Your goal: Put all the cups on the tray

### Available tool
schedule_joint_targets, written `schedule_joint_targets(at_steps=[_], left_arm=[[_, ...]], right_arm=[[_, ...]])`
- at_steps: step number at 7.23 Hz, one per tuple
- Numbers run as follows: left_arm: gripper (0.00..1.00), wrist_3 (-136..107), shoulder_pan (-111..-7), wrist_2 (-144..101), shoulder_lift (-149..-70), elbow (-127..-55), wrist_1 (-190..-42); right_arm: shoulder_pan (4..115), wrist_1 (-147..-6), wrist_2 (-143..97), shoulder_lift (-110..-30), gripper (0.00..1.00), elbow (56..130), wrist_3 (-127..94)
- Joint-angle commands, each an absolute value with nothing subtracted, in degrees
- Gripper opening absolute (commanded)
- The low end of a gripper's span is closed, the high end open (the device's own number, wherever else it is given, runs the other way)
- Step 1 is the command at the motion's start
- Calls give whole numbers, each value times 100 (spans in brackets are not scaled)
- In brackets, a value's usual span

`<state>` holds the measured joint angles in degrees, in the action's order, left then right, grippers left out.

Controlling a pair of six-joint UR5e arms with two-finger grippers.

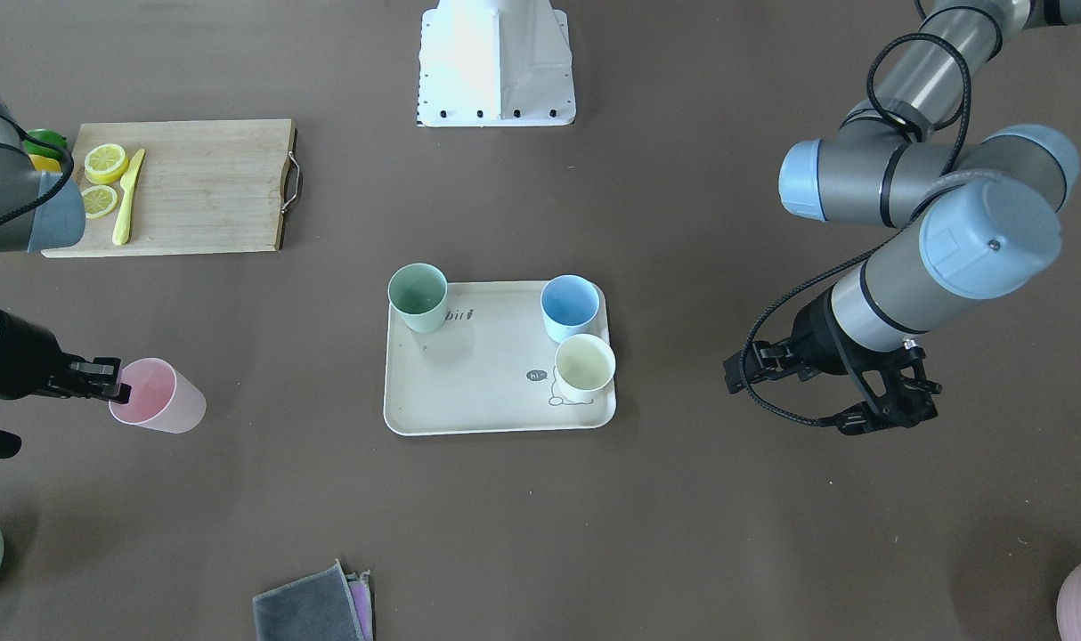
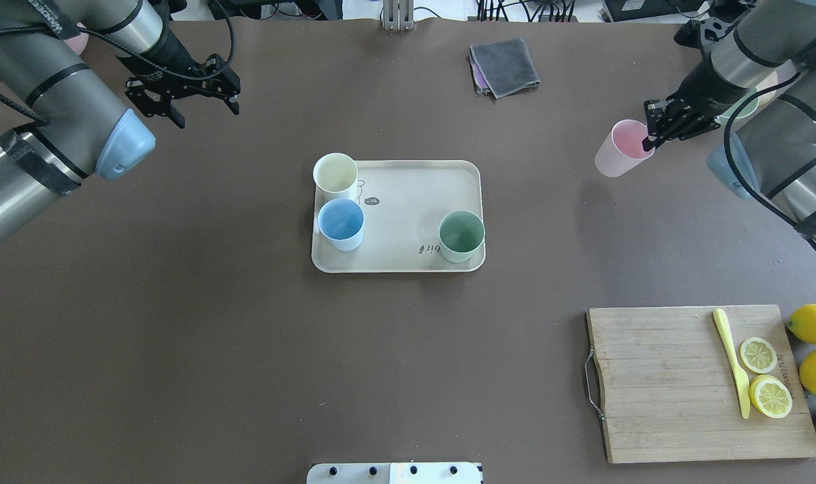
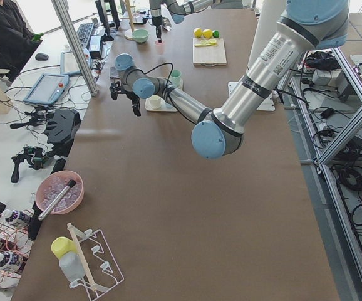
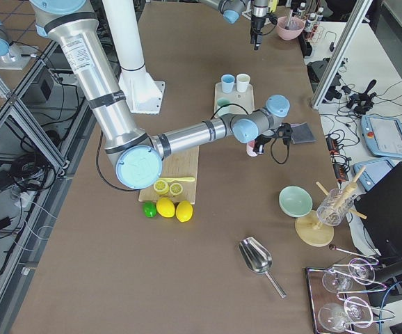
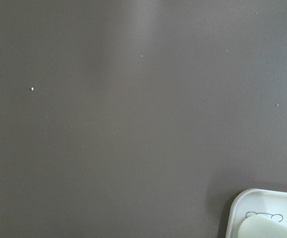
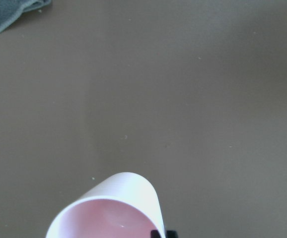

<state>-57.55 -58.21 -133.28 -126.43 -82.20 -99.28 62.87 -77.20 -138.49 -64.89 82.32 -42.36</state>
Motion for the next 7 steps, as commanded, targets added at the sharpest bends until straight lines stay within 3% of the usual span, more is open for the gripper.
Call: schedule_joint_targets(at_steps=[1, 4, 7], left_arm=[[98, -5408, -6010, -13385, -12551, -8288, -9914], [98, -4931, -6223, -13641, -12156, -8429, -9923], [98, -4861, -6223, -13623, -12094, -8420, -9949]], right_arm=[[5926, -7708, -13791, -6075, 0, 8244, -4726], [5057, -7699, -13117, -5311, 0, 8262, -5727], [4572, -7699, -12797, -5107, 0, 8235, -5862]])
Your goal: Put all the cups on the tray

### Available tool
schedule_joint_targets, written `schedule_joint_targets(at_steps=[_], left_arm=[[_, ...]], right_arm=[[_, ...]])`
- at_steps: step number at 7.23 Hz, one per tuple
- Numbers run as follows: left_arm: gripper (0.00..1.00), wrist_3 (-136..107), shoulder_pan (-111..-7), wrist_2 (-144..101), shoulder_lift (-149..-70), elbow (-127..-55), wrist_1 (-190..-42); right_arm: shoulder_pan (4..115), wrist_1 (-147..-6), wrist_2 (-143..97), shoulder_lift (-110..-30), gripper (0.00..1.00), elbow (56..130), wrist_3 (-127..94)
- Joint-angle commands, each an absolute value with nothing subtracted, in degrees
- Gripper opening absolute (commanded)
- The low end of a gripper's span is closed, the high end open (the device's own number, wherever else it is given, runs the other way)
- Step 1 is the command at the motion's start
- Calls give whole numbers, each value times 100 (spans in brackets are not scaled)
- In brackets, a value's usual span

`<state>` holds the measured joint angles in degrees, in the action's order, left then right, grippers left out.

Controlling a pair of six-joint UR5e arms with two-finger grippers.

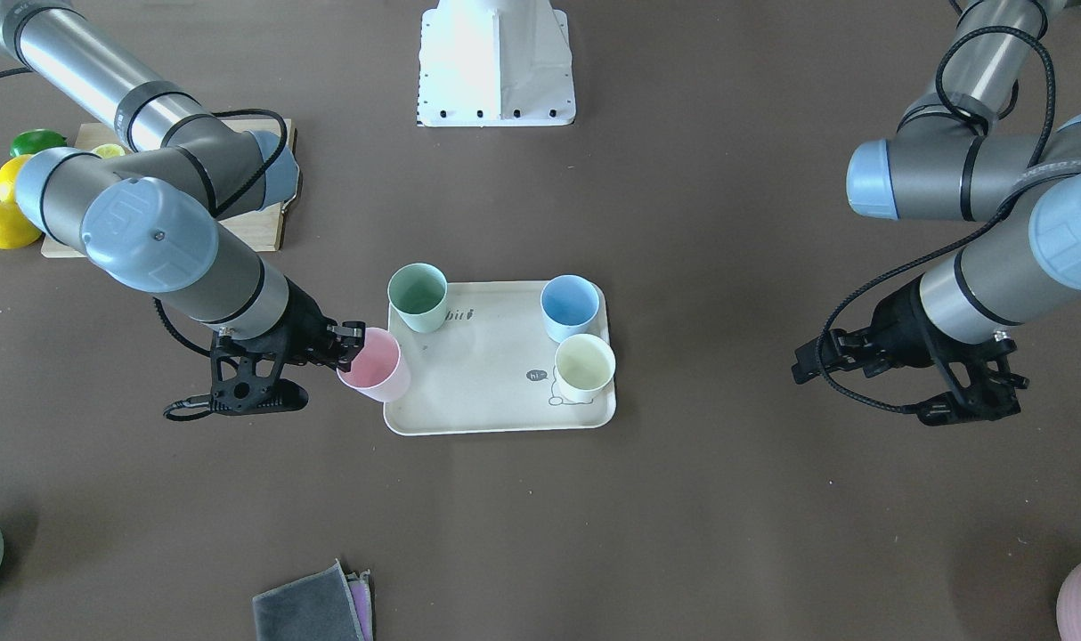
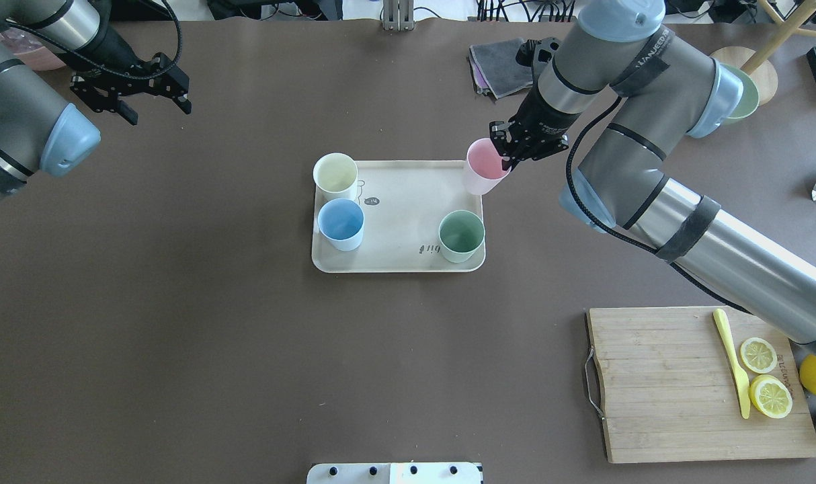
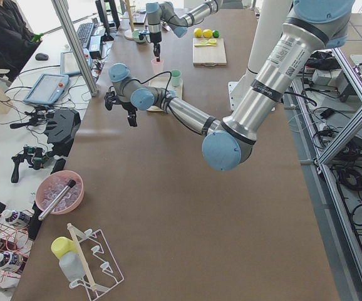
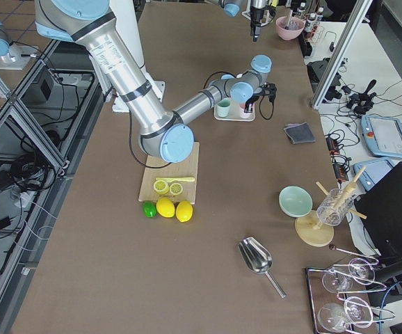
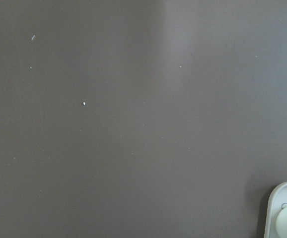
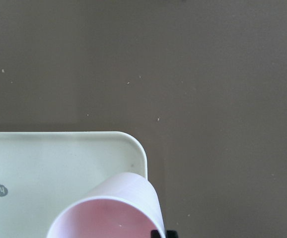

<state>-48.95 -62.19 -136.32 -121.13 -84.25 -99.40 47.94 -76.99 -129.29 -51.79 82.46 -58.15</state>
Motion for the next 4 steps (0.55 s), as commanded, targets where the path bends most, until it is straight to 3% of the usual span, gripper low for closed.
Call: schedule_joint_targets(at_steps=[1, 4], left_arm=[[98, -4860, -6223, -13623, -12094, -8420, -9949], [98, -4860, -6223, -13632, -12059, -8429, -9949]], right_arm=[[4483, -7621, -12640, -5106, 0, 8227, -5871], [4290, -7462, -12402, -5089, 0, 8165, -5924]])
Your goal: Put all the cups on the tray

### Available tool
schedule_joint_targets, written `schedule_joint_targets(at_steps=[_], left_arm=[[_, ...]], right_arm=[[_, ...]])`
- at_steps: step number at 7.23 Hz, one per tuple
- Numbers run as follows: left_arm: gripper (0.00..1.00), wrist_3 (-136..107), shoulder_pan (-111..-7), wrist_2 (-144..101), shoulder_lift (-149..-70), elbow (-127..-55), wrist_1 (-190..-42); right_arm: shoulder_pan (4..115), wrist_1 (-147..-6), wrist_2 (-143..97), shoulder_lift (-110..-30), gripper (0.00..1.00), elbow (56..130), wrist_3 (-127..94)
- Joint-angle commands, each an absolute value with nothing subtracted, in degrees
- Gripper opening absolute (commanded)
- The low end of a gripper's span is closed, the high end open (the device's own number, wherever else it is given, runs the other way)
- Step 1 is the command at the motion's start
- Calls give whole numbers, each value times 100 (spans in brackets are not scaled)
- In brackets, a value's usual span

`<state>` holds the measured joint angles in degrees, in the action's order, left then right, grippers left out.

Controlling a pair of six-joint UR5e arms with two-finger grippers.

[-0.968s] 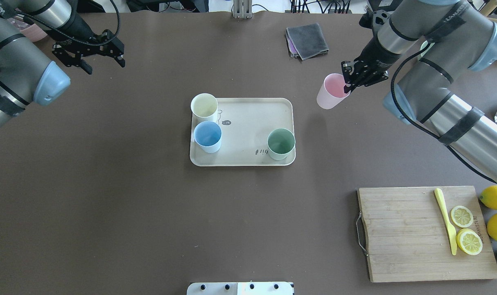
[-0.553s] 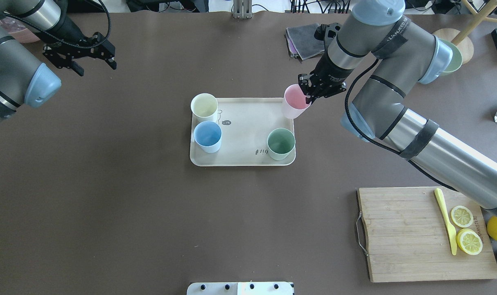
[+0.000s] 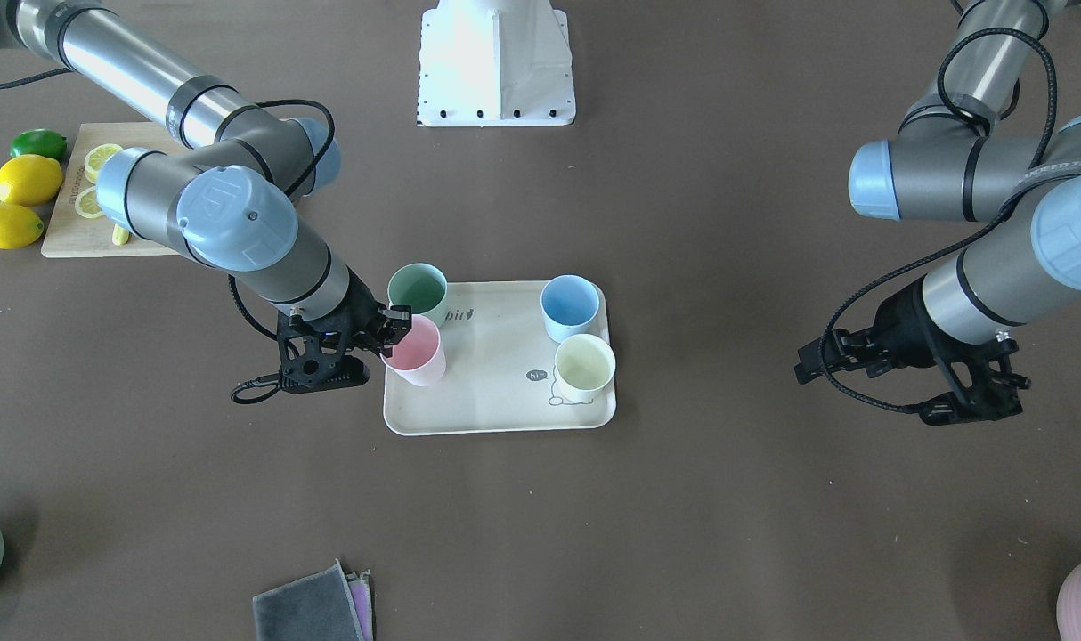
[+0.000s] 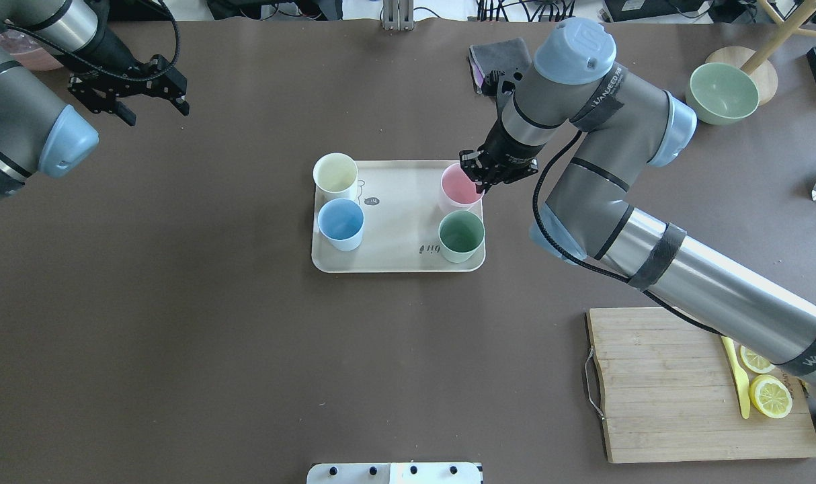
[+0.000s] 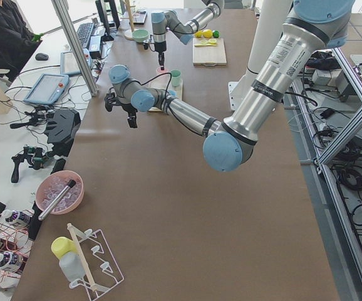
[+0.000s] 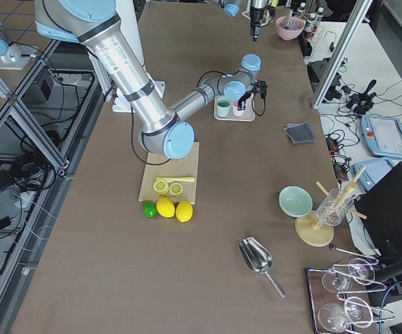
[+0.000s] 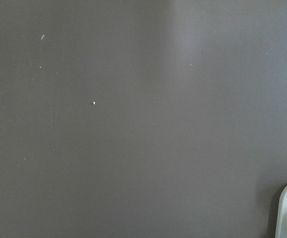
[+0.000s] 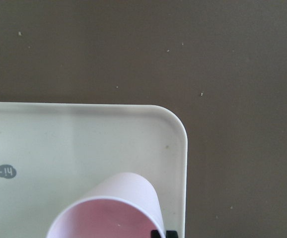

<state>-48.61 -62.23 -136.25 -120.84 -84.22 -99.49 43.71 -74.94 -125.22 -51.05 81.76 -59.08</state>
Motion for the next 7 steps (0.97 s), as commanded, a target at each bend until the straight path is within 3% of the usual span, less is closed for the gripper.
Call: schedule_joint_targets(at_steps=[1, 2, 3, 7], left_arm=[[98, -4860, -6223, -13623, -12024, -8429, -9967], [98, -4808, -6223, -13614, -12015, -8420, -9967], [98, -4712, -6223, -13614, -12015, -8411, -9949], [98, -4702, -6328, -13658, -11953, -8446, -9941]], right_arm=[[4289, -7471, -12393, -4976, 0, 8113, -5924], [4280, -7471, -12393, -4931, 1, 8025, -5924], [4263, -7462, -12358, -4887, 99, 7972, -5924], [4691, -7540, -12837, -4939, 100, 8146, -5906]])
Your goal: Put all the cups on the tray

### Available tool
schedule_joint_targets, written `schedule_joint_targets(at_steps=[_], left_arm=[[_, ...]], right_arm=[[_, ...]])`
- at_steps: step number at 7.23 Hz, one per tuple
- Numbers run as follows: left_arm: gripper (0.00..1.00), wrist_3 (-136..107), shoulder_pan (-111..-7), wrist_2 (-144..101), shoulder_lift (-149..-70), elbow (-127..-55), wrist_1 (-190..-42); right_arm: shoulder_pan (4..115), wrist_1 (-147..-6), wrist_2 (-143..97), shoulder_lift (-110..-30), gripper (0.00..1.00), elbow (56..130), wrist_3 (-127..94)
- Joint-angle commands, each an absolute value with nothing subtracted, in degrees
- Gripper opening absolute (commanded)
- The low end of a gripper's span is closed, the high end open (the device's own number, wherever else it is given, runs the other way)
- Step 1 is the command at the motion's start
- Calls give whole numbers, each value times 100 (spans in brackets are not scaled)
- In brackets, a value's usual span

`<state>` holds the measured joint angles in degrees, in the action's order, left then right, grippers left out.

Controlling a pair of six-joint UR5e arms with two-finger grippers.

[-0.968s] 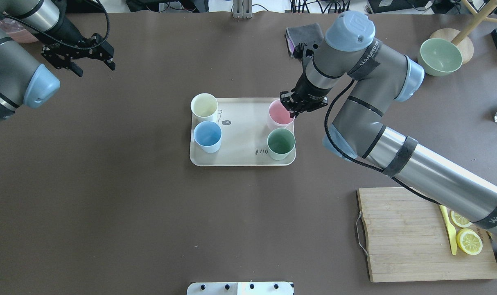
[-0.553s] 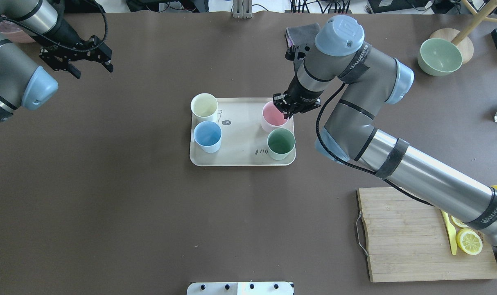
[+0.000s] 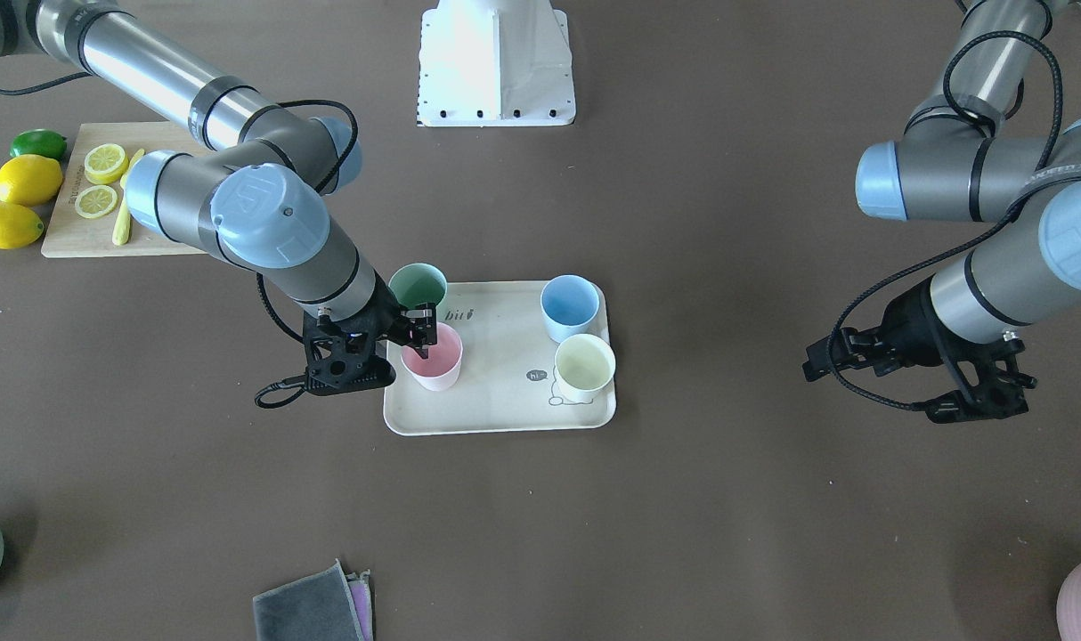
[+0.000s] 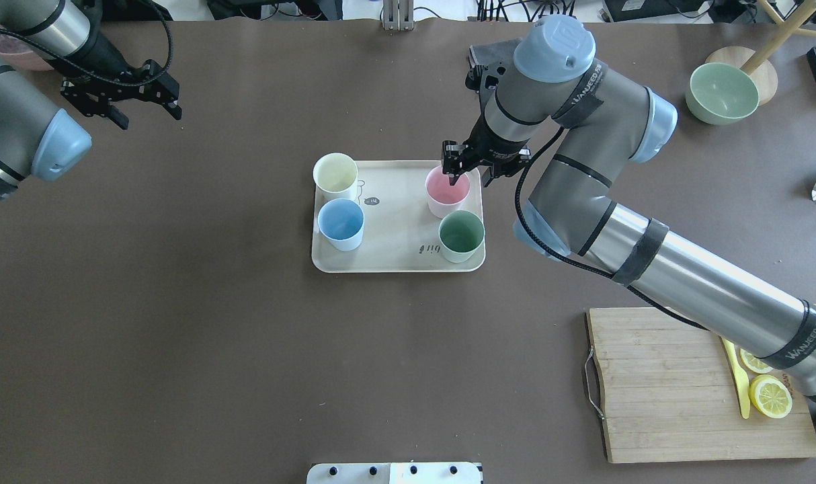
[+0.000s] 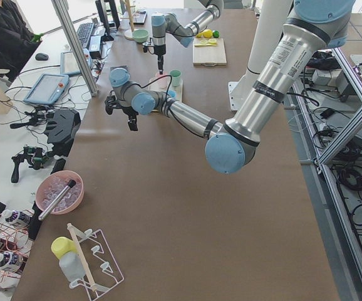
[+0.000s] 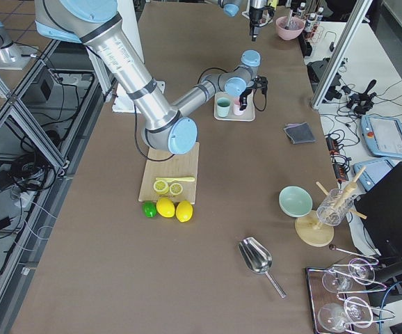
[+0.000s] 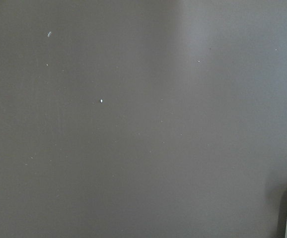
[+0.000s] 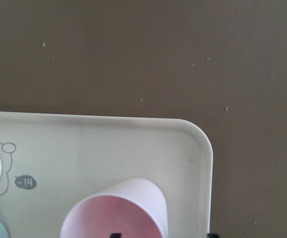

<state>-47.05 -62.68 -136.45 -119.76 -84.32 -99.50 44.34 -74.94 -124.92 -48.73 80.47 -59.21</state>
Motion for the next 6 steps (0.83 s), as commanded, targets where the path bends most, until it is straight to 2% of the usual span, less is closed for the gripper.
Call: schedule_joint_targets(at_steps=[1, 3, 5, 6], left_arm=[[98, -4702, -6346, -13658, -11823, -8533, -9932], [98, -4187, -6625, -13693, -11516, -8648, -9862], [98, -3301, -7134, -13824, -10893, -8745, -9887], [98, -2843, -7302, -13773, -10872, -8580, -9853]], right_arm=[[5128, -7550, -13398, -5166, 100, 8269, -5845], [5780, -7532, -13597, -6619, 100, 9390, -5095], [6151, -7541, -13658, -7328, 100, 9440, -4361], [6265, -7541, -13658, -7521, 100, 9439, -4351]])
